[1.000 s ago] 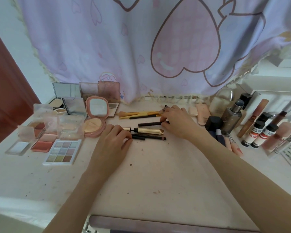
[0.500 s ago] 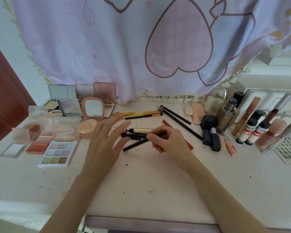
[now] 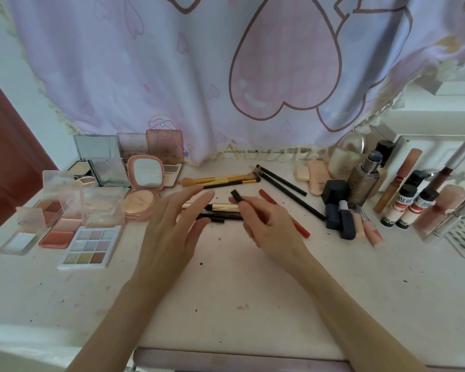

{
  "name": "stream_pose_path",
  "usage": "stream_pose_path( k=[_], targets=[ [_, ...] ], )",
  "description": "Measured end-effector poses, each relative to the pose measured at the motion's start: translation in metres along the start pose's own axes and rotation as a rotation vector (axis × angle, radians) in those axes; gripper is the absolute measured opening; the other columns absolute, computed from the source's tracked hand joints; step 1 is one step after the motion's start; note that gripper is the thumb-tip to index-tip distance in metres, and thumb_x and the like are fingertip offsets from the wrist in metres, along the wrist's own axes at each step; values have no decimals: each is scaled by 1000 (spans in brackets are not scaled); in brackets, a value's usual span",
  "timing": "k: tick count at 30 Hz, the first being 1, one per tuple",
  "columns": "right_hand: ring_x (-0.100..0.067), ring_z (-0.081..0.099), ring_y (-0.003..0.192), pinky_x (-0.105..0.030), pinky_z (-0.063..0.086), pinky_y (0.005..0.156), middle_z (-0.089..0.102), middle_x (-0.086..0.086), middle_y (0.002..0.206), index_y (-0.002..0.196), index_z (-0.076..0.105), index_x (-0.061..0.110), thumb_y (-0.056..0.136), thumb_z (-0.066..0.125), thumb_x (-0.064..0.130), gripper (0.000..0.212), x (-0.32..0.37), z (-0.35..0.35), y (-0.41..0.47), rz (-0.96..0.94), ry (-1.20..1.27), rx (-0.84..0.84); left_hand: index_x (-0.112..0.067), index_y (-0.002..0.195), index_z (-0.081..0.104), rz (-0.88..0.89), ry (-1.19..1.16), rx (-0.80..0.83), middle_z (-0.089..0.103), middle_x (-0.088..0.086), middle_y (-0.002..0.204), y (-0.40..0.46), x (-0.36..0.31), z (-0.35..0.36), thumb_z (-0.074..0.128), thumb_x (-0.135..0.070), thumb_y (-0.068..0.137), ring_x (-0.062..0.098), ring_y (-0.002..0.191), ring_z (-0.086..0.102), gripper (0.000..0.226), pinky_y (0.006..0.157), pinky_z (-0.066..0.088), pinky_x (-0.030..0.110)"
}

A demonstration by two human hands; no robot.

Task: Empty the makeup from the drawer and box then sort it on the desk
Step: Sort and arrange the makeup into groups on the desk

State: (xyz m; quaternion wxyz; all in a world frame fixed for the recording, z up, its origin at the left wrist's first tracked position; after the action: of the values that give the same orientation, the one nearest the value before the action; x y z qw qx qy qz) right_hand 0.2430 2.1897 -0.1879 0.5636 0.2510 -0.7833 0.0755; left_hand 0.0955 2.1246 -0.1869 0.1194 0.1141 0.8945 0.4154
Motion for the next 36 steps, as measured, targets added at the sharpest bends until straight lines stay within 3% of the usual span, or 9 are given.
stream_pose_path(
  k=[4, 8, 13, 15, 18, 25, 31, 33, 36],
  targets=[
    [-5, 48, 71, -9, 35, 61, 62, 1, 94, 120, 63, 17, 94, 49, 18, 29, 0, 12, -4, -203, -465, 67, -14, 123, 52, 54, -37, 105, 55, 5, 122, -2, -3, 6, 53, -24, 88, 21, 109, 50, 36, 94, 39, 28],
    [-7, 48, 83, -15, 37, 74, 63, 1, 101, 110, 66, 17, 94, 50, 25, 24, -1, 17, -10, -241, -495, 113, -9, 97, 69, 45, -129, 158, 66, 3, 89, -3, -3, 11, 51, -31, 90, 17, 86, 52, 30, 75, 45, 29],
    [-11, 59, 91, -23, 43, 75, 66, 5, 106, 118, 62, 23, 97, 45, 34, 29, -1, 19, -9, -297, -628, 68, -7, 91, 68, -32, -210, 137, 64, 1, 84, -3, 2, 11, 47, -34, 92, 12, 82, 47, 35, 78, 36, 12],
    [-15, 64, 82, -28, 49, 66, 70, 5, 95, 114, 65, 25, 94, 45, 36, 31, 0, 20, -10, -354, -670, 27, -7, 91, 68, -45, -229, 139, 64, 0, 84, -3, 2, 10, 46, -34, 93, 12, 82, 46, 36, 79, 34, 10],
    [-14, 65, 72, -28, 50, 55, 71, 7, 85, 109, 67, 27, 90, 46, 38, 30, 0, 19, -11, -387, -685, -13, -7, 91, 69, -52, -238, 145, 64, -1, 85, -4, 3, 9, 46, -35, 92, 11, 82, 46, 36, 79, 34, 9],
    [-5, 54, 86, -22, 47, 81, 58, 10, 110, 123, 58, 28, 91, 51, 43, 36, -9, 14, -10, -228, -589, 77, -12, 94, 68, -102, -210, 193, 61, -5, 86, -6, 9, 11, 45, -40, 91, 3, 84, 40, 36, 80, 32, 5],
    [-1, 47, 82, -7, 36, 73, 52, 14, 98, 112, 62, 18, 94, 52, 25, 22, -10, 15, -10, -185, -506, 100, -26, 113, 55, -287, -282, 175, 55, -13, 88, -5, 11, 7, 67, -26, 80, -5, 79, 45, 35, 72, 36, 4],
    [-1, 49, 72, -9, 38, 68, 57, 14, 84, 105, 62, 18, 95, 50, 18, 16, -7, 11, -8, -104, -285, 35, -32, 117, 44, -371, -348, 124, 55, -16, 93, -6, 12, 4, 69, -25, 77, -6, 82, 49, 48, 69, 37, 6],
    [-9, 48, 59, -18, 43, 58, 61, -1, 70, 100, 58, 9, 97, 40, 4, 18, -11, 1, -2, 189, 701, -100, -27, 100, 50, -380, -326, 79, 50, -19, 85, -4, 10, -2, 68, -37, 75, -6, 79, 47, 32, 69, 36, 4]
  ],
)
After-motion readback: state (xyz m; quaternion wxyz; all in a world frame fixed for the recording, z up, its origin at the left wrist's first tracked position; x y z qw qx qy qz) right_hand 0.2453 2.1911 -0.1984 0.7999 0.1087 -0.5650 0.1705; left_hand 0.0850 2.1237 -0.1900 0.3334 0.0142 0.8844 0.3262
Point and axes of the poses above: each hand's wrist, its own y-axis towards the middle knuckle, its own z-axis out of the palm, x = y × z, the point moved 5 cm from there along y, towards the middle knuckle
